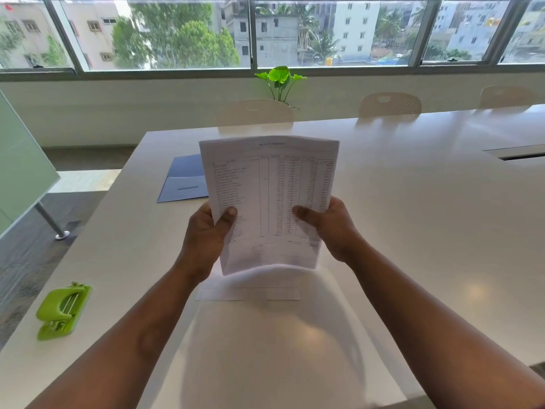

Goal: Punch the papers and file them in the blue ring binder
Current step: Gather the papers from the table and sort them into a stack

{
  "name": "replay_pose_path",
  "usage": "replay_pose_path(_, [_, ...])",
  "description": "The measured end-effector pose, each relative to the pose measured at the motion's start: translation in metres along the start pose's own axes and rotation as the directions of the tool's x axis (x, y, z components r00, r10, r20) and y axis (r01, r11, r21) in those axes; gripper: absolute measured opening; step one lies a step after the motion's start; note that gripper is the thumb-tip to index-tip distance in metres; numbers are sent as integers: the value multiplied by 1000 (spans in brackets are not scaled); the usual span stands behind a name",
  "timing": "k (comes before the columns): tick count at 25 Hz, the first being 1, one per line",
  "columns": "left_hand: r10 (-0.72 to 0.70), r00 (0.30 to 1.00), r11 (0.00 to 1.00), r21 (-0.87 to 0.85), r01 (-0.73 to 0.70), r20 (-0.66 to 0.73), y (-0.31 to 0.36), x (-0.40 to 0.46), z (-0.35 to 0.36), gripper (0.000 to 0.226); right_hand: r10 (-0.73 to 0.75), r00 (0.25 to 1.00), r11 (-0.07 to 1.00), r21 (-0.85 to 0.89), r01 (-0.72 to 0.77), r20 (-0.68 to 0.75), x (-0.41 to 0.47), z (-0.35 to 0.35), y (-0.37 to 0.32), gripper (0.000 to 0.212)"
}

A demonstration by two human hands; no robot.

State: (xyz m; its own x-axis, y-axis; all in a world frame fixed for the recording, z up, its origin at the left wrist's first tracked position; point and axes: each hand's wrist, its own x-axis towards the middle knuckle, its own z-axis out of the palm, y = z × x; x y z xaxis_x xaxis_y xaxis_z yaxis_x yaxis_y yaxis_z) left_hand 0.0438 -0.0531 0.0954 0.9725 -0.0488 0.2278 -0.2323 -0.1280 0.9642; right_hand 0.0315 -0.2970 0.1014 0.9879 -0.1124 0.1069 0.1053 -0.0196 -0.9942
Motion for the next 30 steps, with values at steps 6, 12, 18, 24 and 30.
replay_pose_path(6, [30, 999, 997, -66, -33, -44, -1, 4, -3, 25, 7, 998, 1000, 18, -8, 64, -4, 2, -2, 24])
replay_pose_path(12, [72, 996, 996, -57, -75, -58, 2, 7, -4, 20, -15, 995, 1000, -4, 16, 94, -1, 3, -7, 30])
replay_pose_path(18, [-79, 997, 995, -66, 78, -20, -14, 4, 2, 22, 16, 995, 999, -40, -12, 101, -4, 5, 7, 34])
replay_pose_path(24, [-142, 990, 982, -123, 143, 17, -26, -1, 5, 20, 67, 994, 998, -16, -66, 83, -3, 5, 17, 36])
replay_pose_path(30, [-130, 991, 987, -96, 131, 9, -35, -1, 7, 19, 97, 994, 994, 44, -99, 56, -2, 5, 23, 39])
